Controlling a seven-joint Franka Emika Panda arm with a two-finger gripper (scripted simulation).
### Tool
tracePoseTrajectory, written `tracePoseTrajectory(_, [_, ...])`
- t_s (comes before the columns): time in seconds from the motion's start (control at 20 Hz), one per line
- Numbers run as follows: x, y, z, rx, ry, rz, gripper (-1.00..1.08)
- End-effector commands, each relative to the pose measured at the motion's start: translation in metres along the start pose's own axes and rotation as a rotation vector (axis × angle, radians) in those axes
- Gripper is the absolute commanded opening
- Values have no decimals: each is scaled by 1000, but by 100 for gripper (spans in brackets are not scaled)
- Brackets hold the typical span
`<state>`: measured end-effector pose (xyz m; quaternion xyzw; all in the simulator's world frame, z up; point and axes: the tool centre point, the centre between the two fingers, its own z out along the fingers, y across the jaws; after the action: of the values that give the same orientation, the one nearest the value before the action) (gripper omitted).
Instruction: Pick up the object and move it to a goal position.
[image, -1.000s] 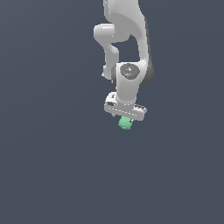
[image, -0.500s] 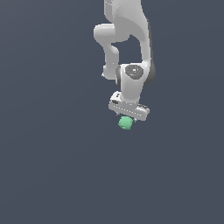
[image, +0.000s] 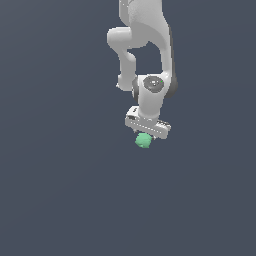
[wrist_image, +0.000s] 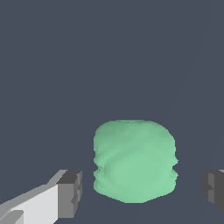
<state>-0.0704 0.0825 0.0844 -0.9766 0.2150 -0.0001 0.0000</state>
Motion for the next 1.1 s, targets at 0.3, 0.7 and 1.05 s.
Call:
tracePoseTrajectory(0.3, [-1, 1, 36, 0, 0, 3, 100])
tracePoseTrajectory(0.7, [-1, 0, 43, 0, 0, 3, -100])
tracePoseTrajectory(1.05, [-1, 0, 43, 0, 0, 3, -100])
